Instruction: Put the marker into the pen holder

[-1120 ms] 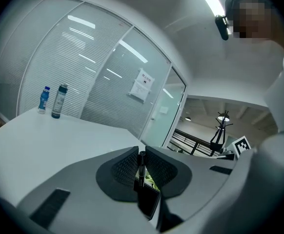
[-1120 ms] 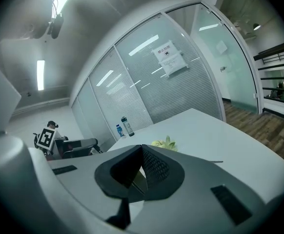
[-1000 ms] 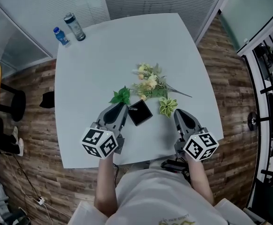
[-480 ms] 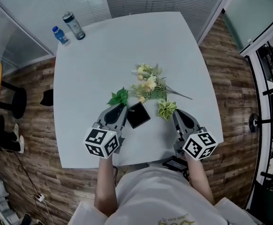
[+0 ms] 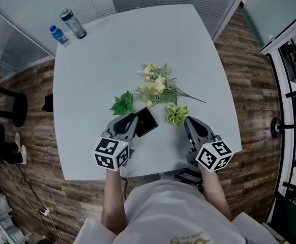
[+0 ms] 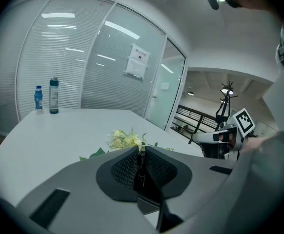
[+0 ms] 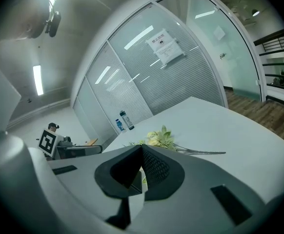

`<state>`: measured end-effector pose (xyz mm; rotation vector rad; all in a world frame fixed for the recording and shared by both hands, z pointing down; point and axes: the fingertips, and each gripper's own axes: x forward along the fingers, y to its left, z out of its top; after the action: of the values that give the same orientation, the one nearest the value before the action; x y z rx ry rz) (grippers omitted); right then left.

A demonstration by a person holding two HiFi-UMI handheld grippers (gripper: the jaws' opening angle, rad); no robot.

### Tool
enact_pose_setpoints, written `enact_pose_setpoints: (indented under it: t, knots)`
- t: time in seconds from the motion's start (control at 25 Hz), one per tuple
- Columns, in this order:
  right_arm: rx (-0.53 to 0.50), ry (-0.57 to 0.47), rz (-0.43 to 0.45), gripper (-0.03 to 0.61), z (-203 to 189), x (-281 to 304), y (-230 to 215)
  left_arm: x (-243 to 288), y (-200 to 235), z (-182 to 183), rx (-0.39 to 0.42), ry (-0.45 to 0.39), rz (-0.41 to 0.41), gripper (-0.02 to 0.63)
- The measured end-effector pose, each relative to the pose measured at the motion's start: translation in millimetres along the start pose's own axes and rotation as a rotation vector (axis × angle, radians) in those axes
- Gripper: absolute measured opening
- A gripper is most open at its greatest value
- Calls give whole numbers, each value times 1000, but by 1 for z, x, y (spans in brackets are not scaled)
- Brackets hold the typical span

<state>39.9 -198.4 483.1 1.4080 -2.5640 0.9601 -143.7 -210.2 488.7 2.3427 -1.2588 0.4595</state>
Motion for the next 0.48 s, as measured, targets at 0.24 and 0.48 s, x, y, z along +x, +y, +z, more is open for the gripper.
enact_pose_setpoints:
  t: [0.24,0.48]
  knots:
    - [13,14,0,16,-5,2,-10,10,0,-17,-3,82,2,48]
    - [19,20,-7,16,-7,5,-19,15,0,-28,8,138,8,48]
